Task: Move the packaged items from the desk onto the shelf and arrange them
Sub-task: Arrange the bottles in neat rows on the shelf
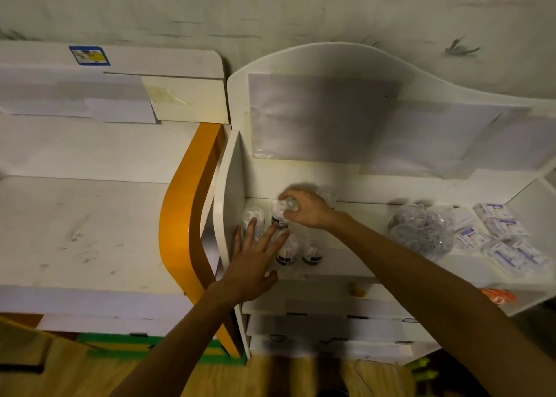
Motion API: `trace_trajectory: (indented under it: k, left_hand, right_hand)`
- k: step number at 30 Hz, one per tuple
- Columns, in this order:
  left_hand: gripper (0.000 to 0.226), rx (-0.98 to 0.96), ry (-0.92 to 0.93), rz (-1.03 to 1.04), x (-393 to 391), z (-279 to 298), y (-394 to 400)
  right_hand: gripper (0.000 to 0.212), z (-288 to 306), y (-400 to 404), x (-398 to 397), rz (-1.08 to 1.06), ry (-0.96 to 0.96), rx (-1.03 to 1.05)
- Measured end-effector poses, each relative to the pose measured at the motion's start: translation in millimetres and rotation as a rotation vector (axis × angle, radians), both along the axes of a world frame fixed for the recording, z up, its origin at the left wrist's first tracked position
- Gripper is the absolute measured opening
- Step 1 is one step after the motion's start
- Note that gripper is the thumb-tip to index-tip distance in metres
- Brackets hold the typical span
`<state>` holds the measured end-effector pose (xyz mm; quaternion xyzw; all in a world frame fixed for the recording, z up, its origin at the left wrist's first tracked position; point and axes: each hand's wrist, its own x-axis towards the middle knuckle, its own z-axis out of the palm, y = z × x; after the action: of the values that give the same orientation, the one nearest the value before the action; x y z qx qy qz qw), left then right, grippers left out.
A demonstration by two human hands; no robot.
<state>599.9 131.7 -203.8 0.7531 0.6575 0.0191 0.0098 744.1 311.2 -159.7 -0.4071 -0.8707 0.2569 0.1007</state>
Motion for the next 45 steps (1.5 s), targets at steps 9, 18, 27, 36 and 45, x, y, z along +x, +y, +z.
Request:
trace_trajectory:
  k: [9,18,27,36,45]
  left_hand:
    - [0.096,-0.016,-0.036,0.002,2.3,0.5,0.9]
    - [0.099,-0.016,-0.026,0.011,2.4,1.9,-0.4]
    - [0.1,-0.011,-0.043,0.017,2.3,2.9,0.4]
    - [0.099,-0.021,-0.021,0.028,3.1,0.8,0.6]
    - [0.097,-0.013,-0.038,0.034,2.0,-0.2,0.9]
  right_hand:
    - [0.061,-5.6,-7.7,-3.0,-0.08,0.028,0.009]
    - [0.046,-4.5,-10.4,-2.3,0.038,0.107,-0.21]
    - [0.052,-5.8,-11.7,5.0,-0.042,0.215,-0.393]
    - [0.042,-10.4,-2.2,28.2,-0.274,0.225,0.263]
    - [0.068,-13.8,27.0,68.1,-0.38,0.063,-0.048]
